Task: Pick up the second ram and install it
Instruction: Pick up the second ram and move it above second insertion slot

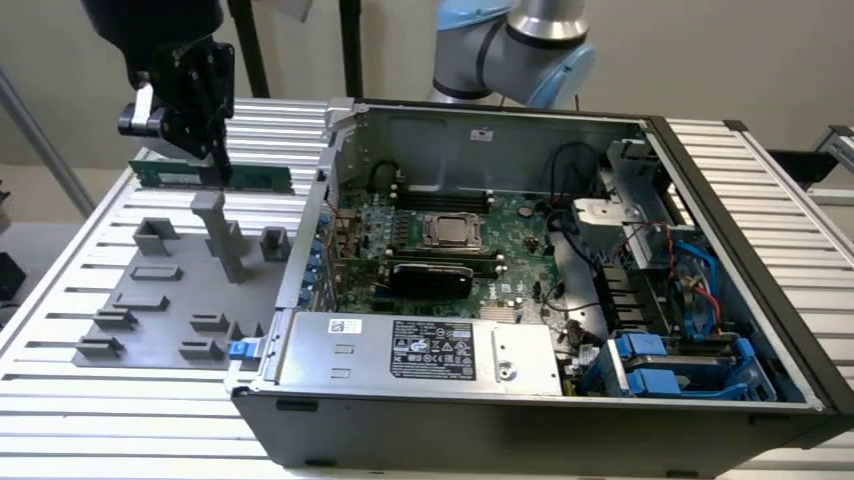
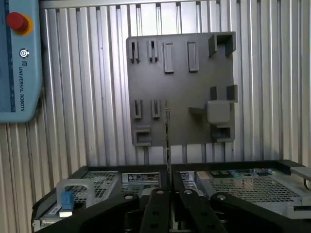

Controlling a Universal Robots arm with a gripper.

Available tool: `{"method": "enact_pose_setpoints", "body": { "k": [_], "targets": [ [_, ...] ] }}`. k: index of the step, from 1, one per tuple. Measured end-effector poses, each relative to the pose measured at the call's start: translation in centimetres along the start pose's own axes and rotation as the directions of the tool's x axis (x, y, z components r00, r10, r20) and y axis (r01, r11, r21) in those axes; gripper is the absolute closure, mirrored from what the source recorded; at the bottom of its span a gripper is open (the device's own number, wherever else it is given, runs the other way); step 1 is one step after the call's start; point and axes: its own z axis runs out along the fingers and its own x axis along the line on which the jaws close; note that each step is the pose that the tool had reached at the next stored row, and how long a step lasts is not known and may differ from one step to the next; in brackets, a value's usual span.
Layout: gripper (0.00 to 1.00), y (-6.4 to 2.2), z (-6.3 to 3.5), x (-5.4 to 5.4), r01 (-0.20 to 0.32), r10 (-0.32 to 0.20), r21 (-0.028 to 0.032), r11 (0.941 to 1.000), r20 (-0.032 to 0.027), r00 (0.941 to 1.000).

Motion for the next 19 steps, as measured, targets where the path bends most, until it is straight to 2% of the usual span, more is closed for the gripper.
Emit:
{"method": "enact_pose_setpoints", "body": {
  "k": [10, 11, 19],
  "targets": [
    [1.00, -3.73, -0.04, -1.0, 0.000, 0.000, -0.0001, 1.0000, 0.0016, 1.0000],
    [1.00, -4.44, -0.04, -1.2, 0.000, 0.000, -0.0001, 1.0000, 0.0019, 1.0000],
    [1.00, -7.37, -0.05, -2.2, 0.000, 0.000, -0.0002, 1.0000, 0.0028, 1.0000]
  ]
}}
